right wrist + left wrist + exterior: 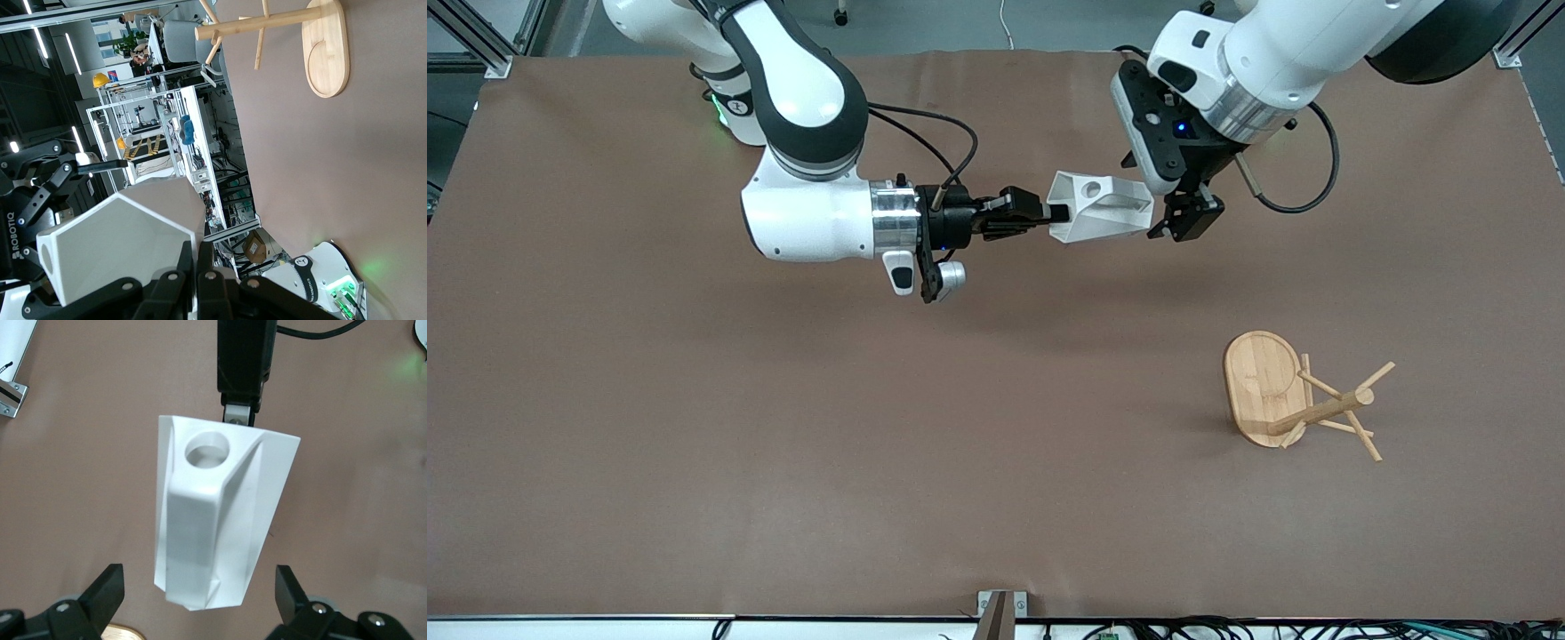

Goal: Hang cup on rack
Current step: 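Grasp the cup with the left gripper from the right gripper, then carry the cup with the left gripper while the right gripper withdraws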

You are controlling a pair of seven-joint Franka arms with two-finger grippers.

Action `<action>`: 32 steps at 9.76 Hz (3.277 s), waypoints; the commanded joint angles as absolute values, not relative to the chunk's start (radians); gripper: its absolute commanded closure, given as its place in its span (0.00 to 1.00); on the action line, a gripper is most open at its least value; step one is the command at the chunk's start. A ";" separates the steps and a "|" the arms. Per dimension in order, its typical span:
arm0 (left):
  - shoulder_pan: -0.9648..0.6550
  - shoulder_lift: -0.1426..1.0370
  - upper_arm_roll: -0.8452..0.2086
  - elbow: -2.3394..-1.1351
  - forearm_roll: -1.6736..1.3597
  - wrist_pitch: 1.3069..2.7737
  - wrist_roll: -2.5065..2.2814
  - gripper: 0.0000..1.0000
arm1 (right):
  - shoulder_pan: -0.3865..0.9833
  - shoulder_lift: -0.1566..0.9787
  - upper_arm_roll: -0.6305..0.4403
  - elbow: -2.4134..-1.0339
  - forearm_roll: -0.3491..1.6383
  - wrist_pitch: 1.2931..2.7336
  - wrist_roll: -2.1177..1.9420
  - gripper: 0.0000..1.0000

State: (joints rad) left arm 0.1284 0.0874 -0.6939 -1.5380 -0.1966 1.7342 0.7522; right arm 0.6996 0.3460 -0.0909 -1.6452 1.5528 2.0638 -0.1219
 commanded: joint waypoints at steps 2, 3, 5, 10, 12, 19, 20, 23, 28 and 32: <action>0.127 0.127 -0.704 -1.569 -0.209 1.798 0.807 0.00 | 0.704 0.339 -0.097 -1.652 1.585 2.062 -0.140 0.98; 0.123 0.139 -0.704 -1.569 -0.210 1.805 0.818 0.00 | 0.704 0.339 -0.097 -1.652 1.585 2.062 -0.141 0.98; 0.120 0.144 -0.704 -1.586 -0.210 1.805 0.818 0.00 | 0.706 0.339 -0.097 -1.652 1.585 2.062 -0.140 0.98; 0.117 0.156 -0.709 -1.595 -0.210 1.804 0.819 0.11 | 0.707 0.337 -0.097 -1.652 1.585 2.065 -0.138 0.97; 0.115 0.156 -0.709 -1.597 -0.210 1.801 0.818 0.40 | 0.706 0.337 -0.097 -1.652 1.585 2.063 -0.133 0.97; 0.199 0.156 -0.696 -1.559 -0.152 1.689 0.779 0.61 | 0.672 0.324 -0.098 -1.658 1.563 2.060 -0.133 0.00; 0.224 0.156 -0.696 -1.563 -0.134 1.674 0.722 0.61 | 0.635 0.304 -0.098 -1.666 1.480 2.060 -0.133 0.00; 0.303 0.156 -0.696 -1.575 -0.051 1.637 0.400 0.61 | 0.415 0.253 -0.100 -1.683 1.083 1.925 -0.124 0.00; 0.446 0.235 -0.696 -1.644 -0.023 1.727 0.113 0.61 | 0.134 0.132 -0.156 -1.723 0.485 1.838 -0.118 0.00; 0.469 0.316 -0.696 -1.689 -0.021 1.865 0.008 0.60 | 0.058 0.123 -0.241 -1.489 0.126 1.651 -0.126 0.00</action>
State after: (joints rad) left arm 0.4609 0.2732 -0.6861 -1.6596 -0.0438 1.8229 0.0472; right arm 0.0824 0.1234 -0.2513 -1.5718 0.1997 1.6984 -0.1302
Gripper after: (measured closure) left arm 0.264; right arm 0.000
